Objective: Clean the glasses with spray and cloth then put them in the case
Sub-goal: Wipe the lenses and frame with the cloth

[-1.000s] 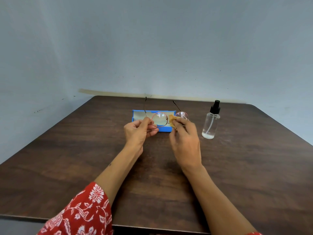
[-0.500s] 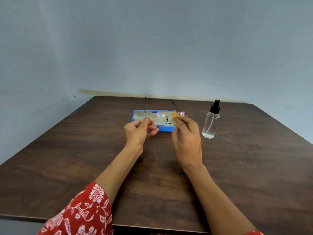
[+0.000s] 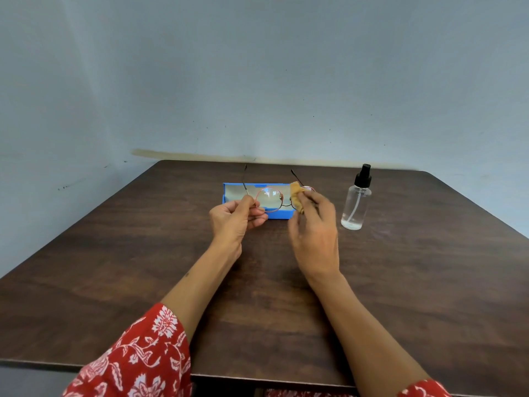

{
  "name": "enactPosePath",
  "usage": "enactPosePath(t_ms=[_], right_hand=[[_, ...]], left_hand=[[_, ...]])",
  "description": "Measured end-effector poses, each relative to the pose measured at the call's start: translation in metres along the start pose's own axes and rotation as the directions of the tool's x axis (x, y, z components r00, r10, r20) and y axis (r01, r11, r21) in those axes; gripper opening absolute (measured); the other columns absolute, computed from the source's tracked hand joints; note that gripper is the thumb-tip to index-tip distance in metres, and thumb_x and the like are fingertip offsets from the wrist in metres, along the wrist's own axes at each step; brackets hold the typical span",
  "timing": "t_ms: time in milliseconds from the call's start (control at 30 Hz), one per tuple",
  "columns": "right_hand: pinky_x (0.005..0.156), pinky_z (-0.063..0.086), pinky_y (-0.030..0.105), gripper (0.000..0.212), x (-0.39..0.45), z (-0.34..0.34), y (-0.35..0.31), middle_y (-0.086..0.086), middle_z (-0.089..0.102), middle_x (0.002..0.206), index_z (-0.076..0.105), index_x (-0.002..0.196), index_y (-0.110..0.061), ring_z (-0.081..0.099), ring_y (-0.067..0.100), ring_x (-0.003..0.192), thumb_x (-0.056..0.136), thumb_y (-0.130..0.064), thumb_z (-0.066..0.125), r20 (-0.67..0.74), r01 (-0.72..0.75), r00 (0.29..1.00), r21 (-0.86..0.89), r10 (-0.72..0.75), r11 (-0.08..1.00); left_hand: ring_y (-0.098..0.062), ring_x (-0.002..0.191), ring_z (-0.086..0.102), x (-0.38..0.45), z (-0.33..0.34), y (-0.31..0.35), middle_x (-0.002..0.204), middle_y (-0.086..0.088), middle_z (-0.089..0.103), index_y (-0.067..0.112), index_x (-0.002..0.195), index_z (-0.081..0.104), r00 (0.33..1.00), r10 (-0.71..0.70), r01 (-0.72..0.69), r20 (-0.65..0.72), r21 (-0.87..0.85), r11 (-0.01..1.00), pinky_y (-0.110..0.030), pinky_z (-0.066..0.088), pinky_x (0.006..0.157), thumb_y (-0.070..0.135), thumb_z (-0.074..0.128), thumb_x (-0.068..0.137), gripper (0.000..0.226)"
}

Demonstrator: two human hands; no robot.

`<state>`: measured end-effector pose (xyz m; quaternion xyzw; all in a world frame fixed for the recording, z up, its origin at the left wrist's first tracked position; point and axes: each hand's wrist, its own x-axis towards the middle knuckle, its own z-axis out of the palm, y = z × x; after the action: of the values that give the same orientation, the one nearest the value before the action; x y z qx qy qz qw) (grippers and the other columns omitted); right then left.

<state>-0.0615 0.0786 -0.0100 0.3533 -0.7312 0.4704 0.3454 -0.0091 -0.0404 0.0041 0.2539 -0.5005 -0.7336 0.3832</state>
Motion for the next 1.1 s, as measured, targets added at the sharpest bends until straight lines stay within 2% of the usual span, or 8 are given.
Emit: enactPosePath(t_ms=[167, 433, 567, 633, 733, 833, 900, 1100], right_hand=[[0.096, 0.035, 0.018, 0.038, 0.004, -0.003, 0.011, 0.020, 0.051, 0.123, 0.057, 0.122, 0.005, 0.052, 0.030, 0.113, 0.084, 0.008, 0.055, -0.068, -0.169, 0.983, 0.046, 0.172, 0.985], [0.094, 0.035, 0.017, 0.034, -0.003, 0.005, 0.005, 0.019, 0.062, 0.109, 0.066, 0.108, 0.006, 0.060, 0.032, 0.101, 0.075, 0.012, 0.064, 0.059, 0.046, 0.997, 0.012, -0.047, 0.999], [0.096, 0.035, 0.014, 0.032, 0.004, 0.000, 0.016, 0.017, 0.056, 0.118, 0.062, 0.116, 0.003, 0.056, 0.026, 0.108, 0.084, 0.006, 0.057, -0.047, -0.169, 0.984, 0.098, 0.175, 0.981], [0.096, 0.035, 0.014, 0.033, 0.005, -0.001, 0.018, 0.017, 0.055, 0.120, 0.061, 0.118, 0.003, 0.055, 0.026, 0.110, 0.085, 0.005, 0.056, -0.067, -0.204, 0.975, 0.099, 0.211, 0.974], [0.096, 0.034, 0.011, 0.031, 0.002, 0.001, 0.011, 0.018, 0.057, 0.116, 0.064, 0.113, 0.005, 0.057, 0.027, 0.108, 0.082, 0.004, 0.061, -0.033, -0.103, 0.994, 0.069, 0.105, 0.992], [0.093, 0.038, 0.016, 0.026, -0.002, 0.006, 0.003, 0.018, 0.064, 0.105, 0.068, 0.104, 0.005, 0.061, 0.031, 0.099, 0.078, 0.005, 0.067, 0.025, 0.038, 0.999, 0.039, -0.039, 0.999], [0.092, 0.039, 0.019, 0.025, -0.002, 0.007, 0.004, 0.018, 0.064, 0.105, 0.068, 0.104, 0.005, 0.061, 0.031, 0.098, 0.079, 0.006, 0.066, 0.025, 0.048, 0.998, 0.044, -0.049, 0.998], [0.094, 0.036, 0.015, 0.029, 0.004, 0.000, 0.018, 0.018, 0.055, 0.119, 0.061, 0.117, 0.003, 0.055, 0.026, 0.108, 0.089, 0.000, 0.055, -0.084, -0.208, 0.973, 0.089, 0.216, 0.974]], left_hand=[[-0.016, 0.050, 0.066, -0.001, 0.001, 0.000, 0.053, -0.008, 0.066, 0.000, 0.072, 0.068, 1.000, -0.009, 0.009, 0.002, 0.012, 1.000, -0.020, 0.055, 0.049, 0.004, 0.060, 0.081, 0.013], [-0.015, 0.047, 0.064, -0.001, 0.000, 0.000, 0.050, -0.007, 0.065, 0.000, 0.070, 0.066, 1.000, 0.000, 0.000, -0.011, -0.001, 1.000, -0.020, 0.054, 0.048, 0.003, 0.058, 0.081, 0.014], [-0.015, 0.047, 0.065, -0.001, 0.000, 0.001, 0.050, -0.007, 0.065, 0.001, 0.069, 0.067, 1.000, 0.001, -0.001, -0.007, 0.004, 1.000, -0.019, 0.053, 0.047, 0.003, 0.058, 0.081, 0.015], [-0.015, 0.047, 0.065, -0.001, 0.000, 0.001, 0.050, -0.007, 0.065, 0.001, 0.069, 0.067, 1.000, -0.005, 0.005, -0.004, 0.006, 1.000, -0.019, 0.054, 0.048, 0.003, 0.058, 0.081, 0.015], [-0.015, 0.047, 0.065, 0.000, 0.001, 0.000, 0.049, -0.007, 0.065, 0.001, 0.068, 0.066, 1.000, -0.002, 0.002, 0.000, 0.006, 1.000, -0.019, 0.054, 0.047, 0.003, 0.057, 0.081, 0.016], [-0.015, 0.047, 0.065, 0.000, 0.001, -0.002, 0.049, -0.006, 0.064, 0.001, 0.068, 0.066, 1.000, 0.005, -0.005, 0.001, 0.009, 1.000, -0.019, 0.053, 0.047, 0.003, 0.056, 0.081, 0.016], [-0.016, 0.047, 0.065, 0.000, 0.000, -0.002, 0.049, -0.006, 0.064, 0.001, 0.068, 0.066, 1.000, 0.004, -0.004, -0.003, 0.011, 1.000, -0.019, 0.053, 0.047, 0.003, 0.056, 0.081, 0.016], [-0.016, 0.049, 0.066, 0.002, 0.000, -0.002, 0.051, -0.007, 0.065, 0.001, 0.069, 0.067, 1.000, -0.010, 0.010, 0.002, 0.015, 1.000, -0.020, 0.054, 0.048, 0.004, 0.058, 0.081, 0.015]])
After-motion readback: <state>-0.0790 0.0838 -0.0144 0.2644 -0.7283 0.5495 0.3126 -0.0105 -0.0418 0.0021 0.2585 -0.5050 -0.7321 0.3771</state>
